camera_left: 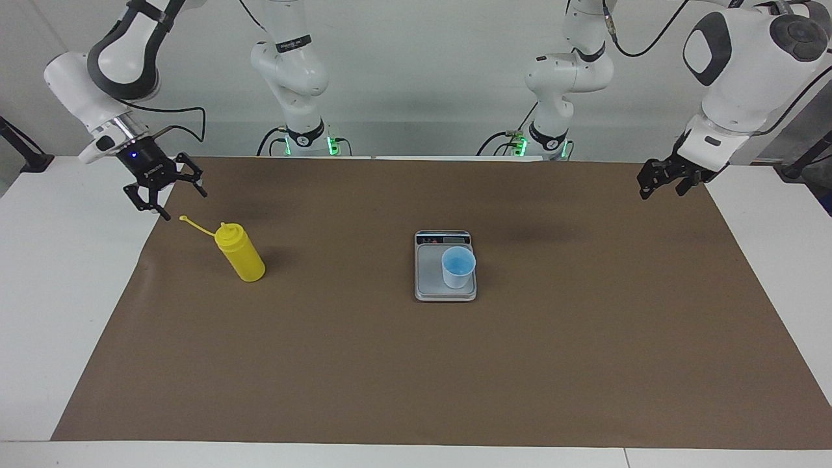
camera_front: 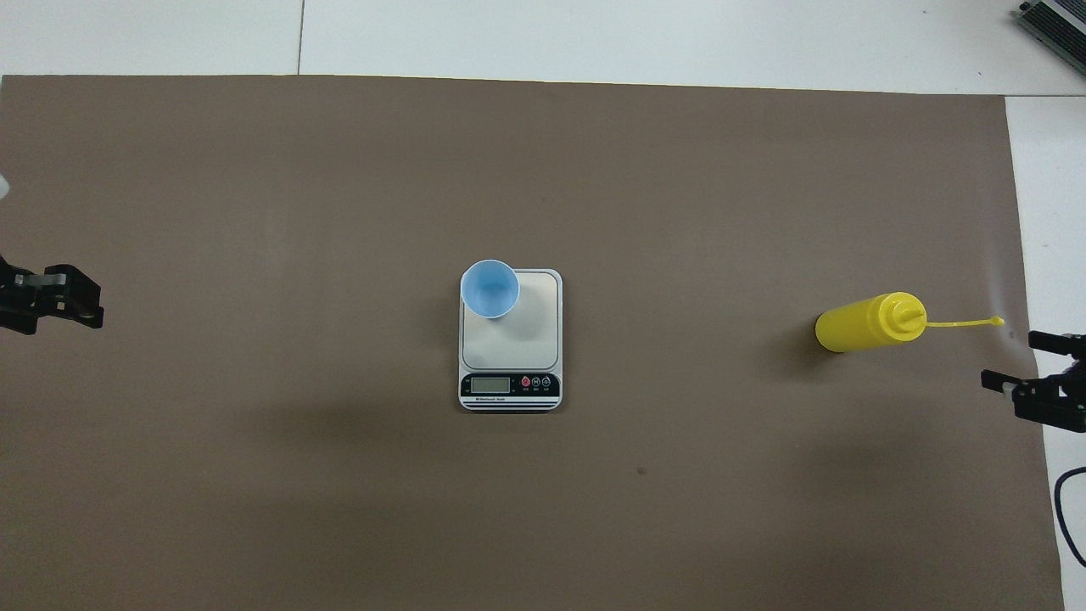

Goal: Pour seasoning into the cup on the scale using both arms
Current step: 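Release the cup and withdraw the left gripper to rest, then reach the right gripper to the yellow squeeze bottle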

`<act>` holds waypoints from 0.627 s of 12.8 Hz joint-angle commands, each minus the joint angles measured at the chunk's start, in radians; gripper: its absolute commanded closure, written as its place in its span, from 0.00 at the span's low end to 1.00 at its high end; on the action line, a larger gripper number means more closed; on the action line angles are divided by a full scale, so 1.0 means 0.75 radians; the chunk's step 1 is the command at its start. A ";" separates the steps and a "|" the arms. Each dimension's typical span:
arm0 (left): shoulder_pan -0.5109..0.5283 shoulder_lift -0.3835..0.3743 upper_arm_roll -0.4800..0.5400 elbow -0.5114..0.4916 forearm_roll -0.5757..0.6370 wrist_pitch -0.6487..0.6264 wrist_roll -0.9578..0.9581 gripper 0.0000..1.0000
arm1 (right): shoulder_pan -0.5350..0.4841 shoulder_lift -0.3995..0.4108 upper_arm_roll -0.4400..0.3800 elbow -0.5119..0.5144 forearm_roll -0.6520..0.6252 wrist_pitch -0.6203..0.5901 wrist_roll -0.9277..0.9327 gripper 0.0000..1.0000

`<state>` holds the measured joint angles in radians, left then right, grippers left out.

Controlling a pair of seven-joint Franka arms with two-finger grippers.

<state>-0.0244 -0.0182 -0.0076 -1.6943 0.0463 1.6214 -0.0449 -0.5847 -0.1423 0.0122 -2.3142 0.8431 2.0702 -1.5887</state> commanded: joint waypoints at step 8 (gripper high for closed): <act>-0.011 -0.021 -0.025 0.015 -0.064 0.069 -0.032 0.06 | -0.002 0.165 0.010 -0.062 0.348 -0.044 -0.434 0.00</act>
<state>-0.0344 -0.0186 -0.0288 -1.6812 0.0095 1.6622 -0.0622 -0.5831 -0.0250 0.0131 -2.3483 1.0566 2.0455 -1.8538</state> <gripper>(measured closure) 0.106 0.000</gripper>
